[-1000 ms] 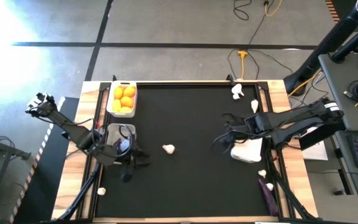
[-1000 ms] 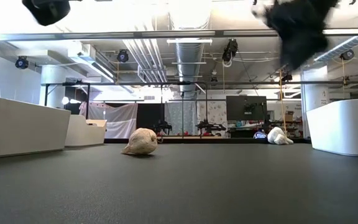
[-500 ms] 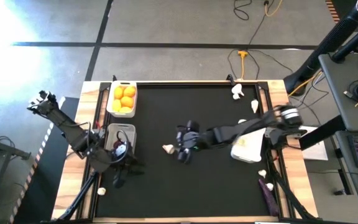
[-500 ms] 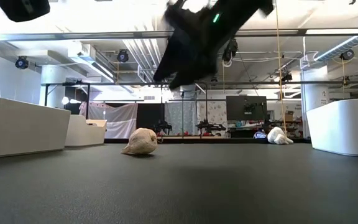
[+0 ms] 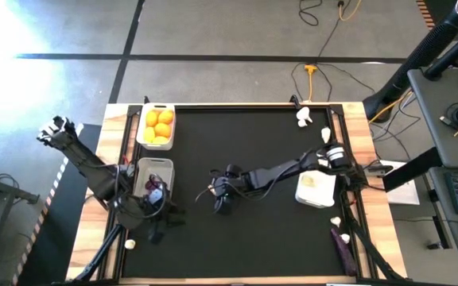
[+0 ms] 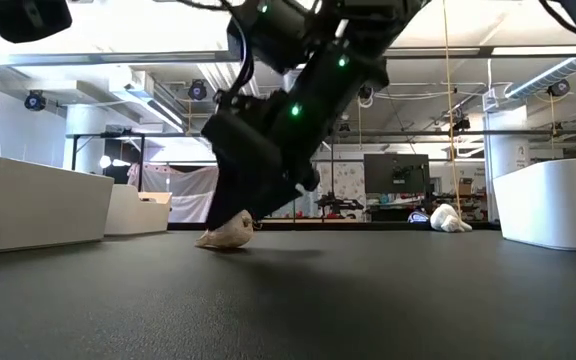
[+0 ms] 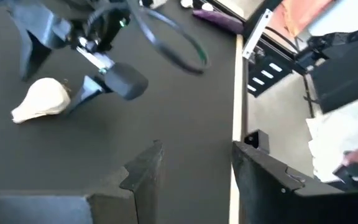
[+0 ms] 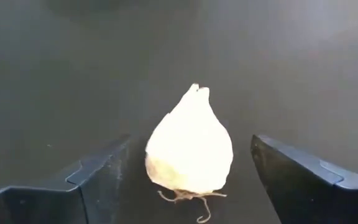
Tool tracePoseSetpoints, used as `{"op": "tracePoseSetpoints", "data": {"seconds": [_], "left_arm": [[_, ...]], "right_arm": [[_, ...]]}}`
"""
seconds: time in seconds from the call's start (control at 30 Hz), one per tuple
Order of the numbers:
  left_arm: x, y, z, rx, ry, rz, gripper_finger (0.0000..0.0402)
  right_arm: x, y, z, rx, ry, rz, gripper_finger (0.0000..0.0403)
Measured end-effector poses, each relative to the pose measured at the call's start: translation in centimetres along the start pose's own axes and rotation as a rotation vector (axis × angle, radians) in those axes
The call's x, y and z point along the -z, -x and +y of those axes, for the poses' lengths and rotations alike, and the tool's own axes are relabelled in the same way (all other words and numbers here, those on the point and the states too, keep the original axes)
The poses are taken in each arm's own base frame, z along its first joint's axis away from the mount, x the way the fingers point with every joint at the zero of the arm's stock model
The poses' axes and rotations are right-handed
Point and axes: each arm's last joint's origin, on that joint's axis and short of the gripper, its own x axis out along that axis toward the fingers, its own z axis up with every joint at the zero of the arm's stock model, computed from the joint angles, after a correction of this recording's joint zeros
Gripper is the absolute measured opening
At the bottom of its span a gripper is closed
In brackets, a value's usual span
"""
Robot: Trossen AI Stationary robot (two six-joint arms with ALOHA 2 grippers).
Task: Sort produce into baskets
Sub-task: Put the white garlic into the bottom white bin
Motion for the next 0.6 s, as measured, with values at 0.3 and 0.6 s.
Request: {"op": "tracePoseSetpoints", "data": {"seconds": [0.3,0.6], "left_arm": [[0.3,-1.0,0.0,-0.093,-0.01,-0.083,0.0168],[0.7,-2.0,0.0,-0.163,-0.007,-0.147,0.0168]], "right_arm": [[0.6,-0.8,-0.1,0.035,-0.056,0.013,0.0234],[-0.6,2.2,-0.4,0.048,-0.047,0.037,0.0145]]}}
